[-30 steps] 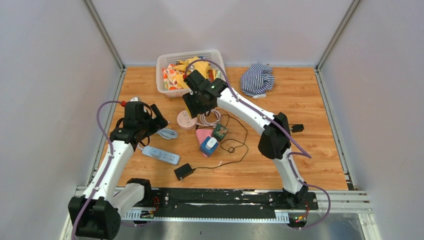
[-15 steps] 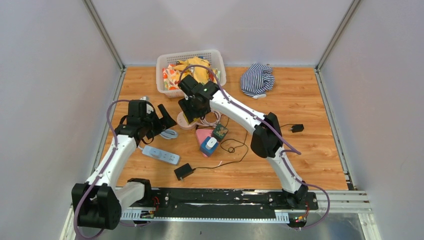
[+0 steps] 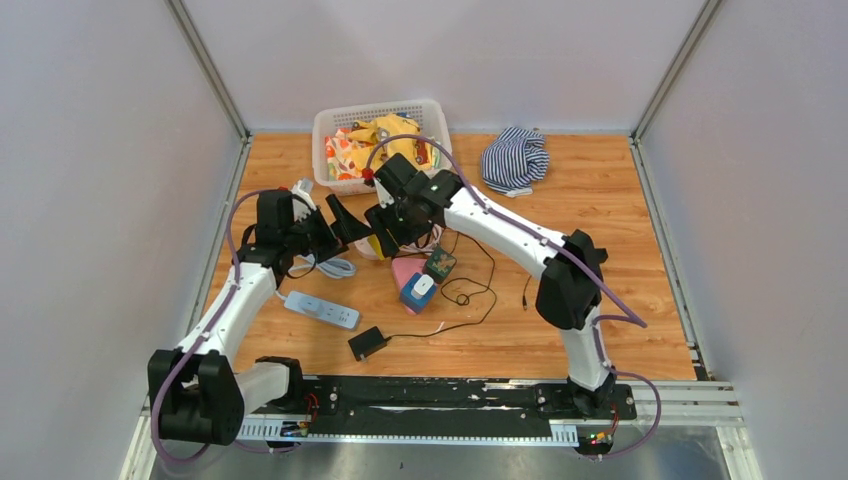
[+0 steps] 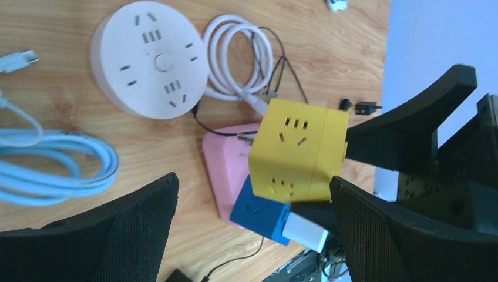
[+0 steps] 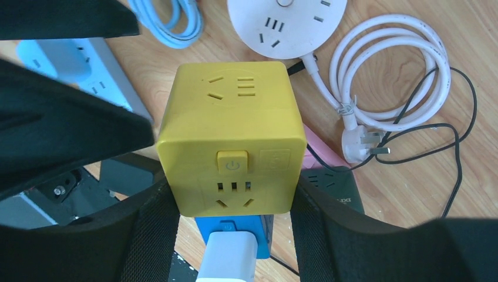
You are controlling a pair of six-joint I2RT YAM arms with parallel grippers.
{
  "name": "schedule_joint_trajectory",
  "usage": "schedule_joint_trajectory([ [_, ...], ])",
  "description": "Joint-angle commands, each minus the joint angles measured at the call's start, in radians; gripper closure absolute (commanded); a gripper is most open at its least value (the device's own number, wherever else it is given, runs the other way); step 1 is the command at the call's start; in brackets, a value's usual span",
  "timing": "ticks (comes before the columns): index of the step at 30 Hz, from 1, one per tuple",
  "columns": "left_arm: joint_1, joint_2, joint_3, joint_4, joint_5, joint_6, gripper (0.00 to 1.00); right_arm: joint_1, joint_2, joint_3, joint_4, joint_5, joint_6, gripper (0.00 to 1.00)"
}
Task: Insert the plug
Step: Adjust the plug.
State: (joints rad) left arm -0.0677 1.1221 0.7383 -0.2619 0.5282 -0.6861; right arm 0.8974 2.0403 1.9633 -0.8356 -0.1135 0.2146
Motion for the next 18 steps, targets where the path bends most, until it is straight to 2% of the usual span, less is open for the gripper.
schedule_joint_trajectory([
  [1, 0.005, 0.022, -0.036, 0.141, 0.108, -0.074, 0.00, 0.016, -0.097, -0.082, 0.117, -0.076, -0.037, 1.00],
  [4, 0.005, 0.033, -0.066, 0.246, 0.167, -0.142, 0.00, 0.017, -0.119, -0.124, 0.156, -0.098, -0.042, 1.00],
  [14, 0.006, 0.027, -0.077, 0.248, 0.187, -0.152, 0.00, 0.018, -0.115, -0.133, 0.195, -0.087, -0.032, 1.00],
  [18, 0.005, 0.065, -0.098, 0.248, 0.210, -0.171, 0.05, 0.018, -0.112, -0.132, 0.216, -0.078, -0.020, 1.00],
])
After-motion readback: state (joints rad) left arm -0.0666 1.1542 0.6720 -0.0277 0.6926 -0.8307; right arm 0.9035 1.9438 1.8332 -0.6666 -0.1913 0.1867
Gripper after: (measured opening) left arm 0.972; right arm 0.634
